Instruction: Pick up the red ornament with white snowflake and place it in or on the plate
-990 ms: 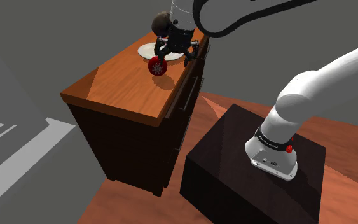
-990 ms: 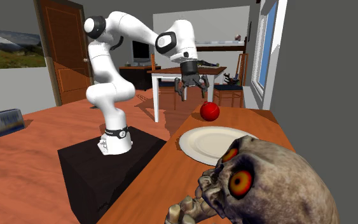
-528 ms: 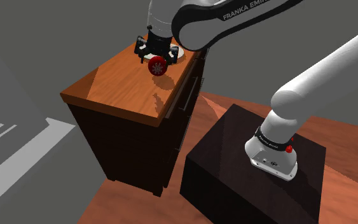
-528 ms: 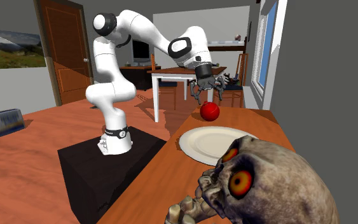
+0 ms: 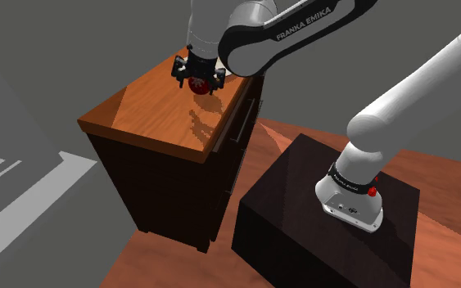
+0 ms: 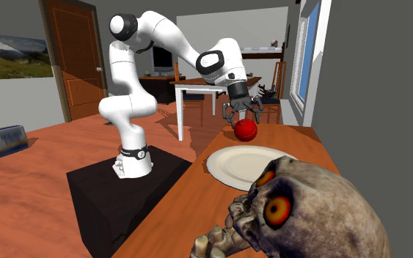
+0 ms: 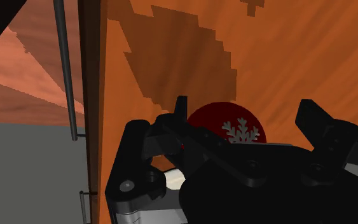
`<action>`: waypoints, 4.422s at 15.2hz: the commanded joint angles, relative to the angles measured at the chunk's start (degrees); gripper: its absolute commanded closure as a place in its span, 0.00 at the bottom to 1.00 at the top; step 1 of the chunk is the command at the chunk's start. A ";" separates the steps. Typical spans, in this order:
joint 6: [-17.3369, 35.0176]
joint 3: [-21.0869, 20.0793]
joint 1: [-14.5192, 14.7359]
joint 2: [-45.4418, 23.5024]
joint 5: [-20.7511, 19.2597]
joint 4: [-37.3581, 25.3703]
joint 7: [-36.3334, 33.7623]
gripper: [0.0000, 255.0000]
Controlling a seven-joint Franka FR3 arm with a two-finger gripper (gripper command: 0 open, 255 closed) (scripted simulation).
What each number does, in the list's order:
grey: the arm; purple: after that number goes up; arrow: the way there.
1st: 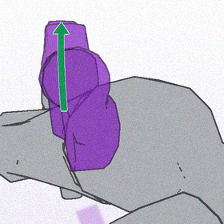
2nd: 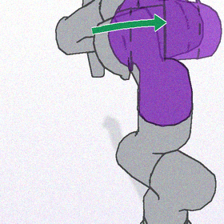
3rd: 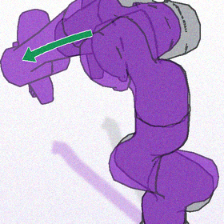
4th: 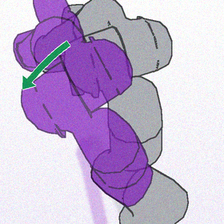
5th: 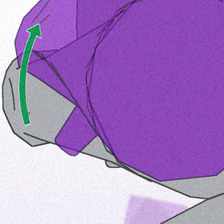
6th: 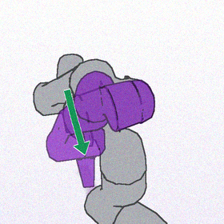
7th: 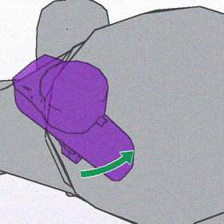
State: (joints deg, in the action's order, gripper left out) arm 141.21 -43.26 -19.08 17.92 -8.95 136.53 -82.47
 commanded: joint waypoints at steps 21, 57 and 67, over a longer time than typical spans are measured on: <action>-23.64 -9.65 -11.32 -19.86 -7.10 -25.02 -36.89 0.00; -35.22 -5.66 -10.04 -31.19 -6.33 -38.84 -58.09 1.00; -42.58 -6.05 -9.43 -30.85 -5.70 -46.08 -57.09 1.00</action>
State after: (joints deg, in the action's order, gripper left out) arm 99.35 -49.29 -28.44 -13.10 -14.80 91.07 -139.80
